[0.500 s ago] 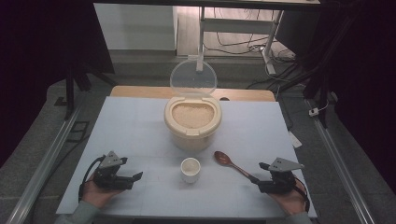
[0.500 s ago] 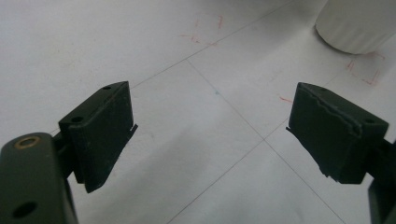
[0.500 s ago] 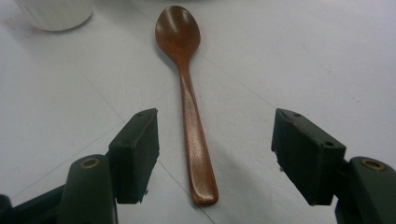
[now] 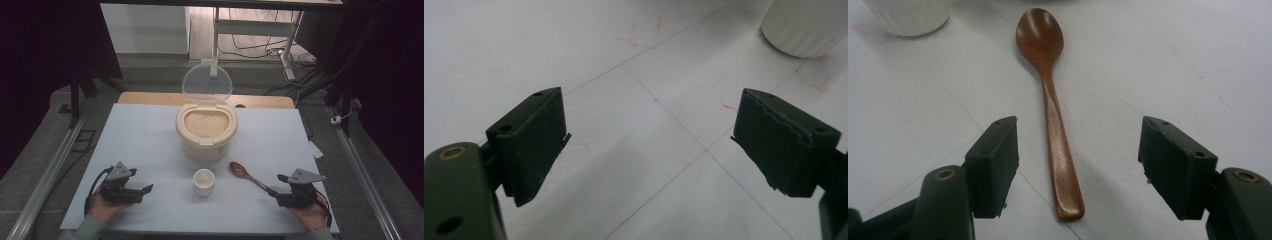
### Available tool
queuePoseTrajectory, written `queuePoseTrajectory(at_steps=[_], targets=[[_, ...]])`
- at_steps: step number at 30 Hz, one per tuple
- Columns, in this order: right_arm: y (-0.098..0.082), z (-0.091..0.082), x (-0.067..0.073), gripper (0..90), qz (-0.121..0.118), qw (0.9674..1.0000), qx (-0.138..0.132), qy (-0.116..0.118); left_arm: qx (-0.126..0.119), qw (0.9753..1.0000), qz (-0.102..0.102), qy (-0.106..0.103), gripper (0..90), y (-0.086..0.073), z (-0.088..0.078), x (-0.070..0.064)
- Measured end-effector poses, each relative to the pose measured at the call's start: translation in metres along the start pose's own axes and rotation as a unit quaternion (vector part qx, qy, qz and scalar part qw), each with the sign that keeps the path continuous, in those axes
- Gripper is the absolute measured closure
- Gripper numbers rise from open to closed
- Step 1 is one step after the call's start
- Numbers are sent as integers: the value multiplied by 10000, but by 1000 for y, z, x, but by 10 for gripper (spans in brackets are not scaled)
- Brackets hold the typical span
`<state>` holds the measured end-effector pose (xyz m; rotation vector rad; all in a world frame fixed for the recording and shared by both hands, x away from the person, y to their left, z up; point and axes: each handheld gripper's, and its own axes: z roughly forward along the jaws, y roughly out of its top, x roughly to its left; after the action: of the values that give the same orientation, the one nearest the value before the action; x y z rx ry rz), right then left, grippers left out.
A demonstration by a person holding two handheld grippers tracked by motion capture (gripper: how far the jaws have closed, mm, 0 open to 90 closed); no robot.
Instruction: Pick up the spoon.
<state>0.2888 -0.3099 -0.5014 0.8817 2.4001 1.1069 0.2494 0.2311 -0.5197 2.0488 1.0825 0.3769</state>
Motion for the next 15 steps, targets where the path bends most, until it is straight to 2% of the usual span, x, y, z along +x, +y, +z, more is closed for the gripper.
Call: queuePoseTrajectory(at_steps=[15], targets=[[10,-4,1,326,0,10000,9,17,35,10000,29,-22,139,0,1,-1]])
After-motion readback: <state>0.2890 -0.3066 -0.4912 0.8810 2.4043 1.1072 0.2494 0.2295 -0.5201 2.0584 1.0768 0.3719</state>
